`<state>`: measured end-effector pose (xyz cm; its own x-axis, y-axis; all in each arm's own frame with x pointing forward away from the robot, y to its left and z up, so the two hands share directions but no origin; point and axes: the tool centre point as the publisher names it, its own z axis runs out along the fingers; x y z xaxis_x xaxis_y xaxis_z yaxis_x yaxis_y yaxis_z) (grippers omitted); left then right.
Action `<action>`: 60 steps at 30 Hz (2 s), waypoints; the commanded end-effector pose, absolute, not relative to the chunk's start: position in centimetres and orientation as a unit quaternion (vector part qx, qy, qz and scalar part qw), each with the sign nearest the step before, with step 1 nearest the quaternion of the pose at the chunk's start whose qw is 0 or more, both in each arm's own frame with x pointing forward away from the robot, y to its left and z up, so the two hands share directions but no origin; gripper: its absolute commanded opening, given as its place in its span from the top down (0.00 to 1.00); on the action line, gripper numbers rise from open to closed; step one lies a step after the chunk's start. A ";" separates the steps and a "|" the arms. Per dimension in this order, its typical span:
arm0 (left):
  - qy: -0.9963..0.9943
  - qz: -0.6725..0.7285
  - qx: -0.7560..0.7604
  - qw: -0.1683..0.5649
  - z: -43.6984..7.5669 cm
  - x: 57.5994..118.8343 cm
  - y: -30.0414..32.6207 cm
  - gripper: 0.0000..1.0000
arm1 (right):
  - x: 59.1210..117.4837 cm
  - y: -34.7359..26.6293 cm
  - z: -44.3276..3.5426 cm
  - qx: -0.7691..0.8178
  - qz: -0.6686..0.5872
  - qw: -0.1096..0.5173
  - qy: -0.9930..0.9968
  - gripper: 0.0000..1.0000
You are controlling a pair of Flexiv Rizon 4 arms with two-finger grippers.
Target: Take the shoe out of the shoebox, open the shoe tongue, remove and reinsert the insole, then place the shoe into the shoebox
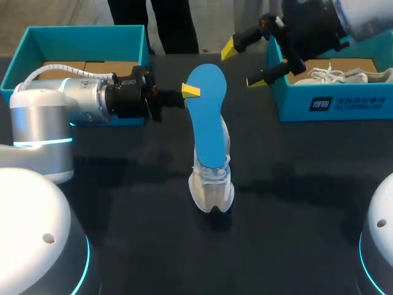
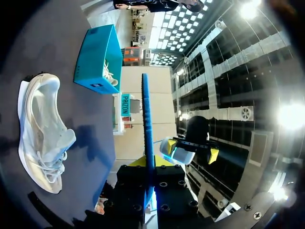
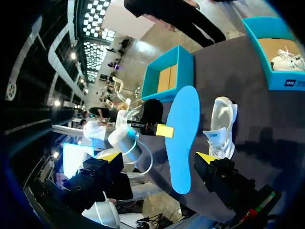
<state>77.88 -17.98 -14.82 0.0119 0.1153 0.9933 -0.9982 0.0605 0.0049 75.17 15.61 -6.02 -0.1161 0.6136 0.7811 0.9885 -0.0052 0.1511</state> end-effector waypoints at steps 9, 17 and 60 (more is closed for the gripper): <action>-0.484 0.504 0.463 0.545 -14.7 78.3 -17.8 1.00 | 74.9 16.8 -5.1 -0.675 -0.249 0.155 -0.676 0.00; -0.486 0.497 0.462 0.550 -14.6 78.6 -17.4 1.00 | 74.9 16.8 -5.1 -0.675 -0.249 0.155 -0.676 0.00; -0.490 0.486 0.473 0.548 -14.9 79.5 -16.7 1.00 | 75.1 22.7 -6.6 -0.693 -0.073 -0.014 -0.717 0.00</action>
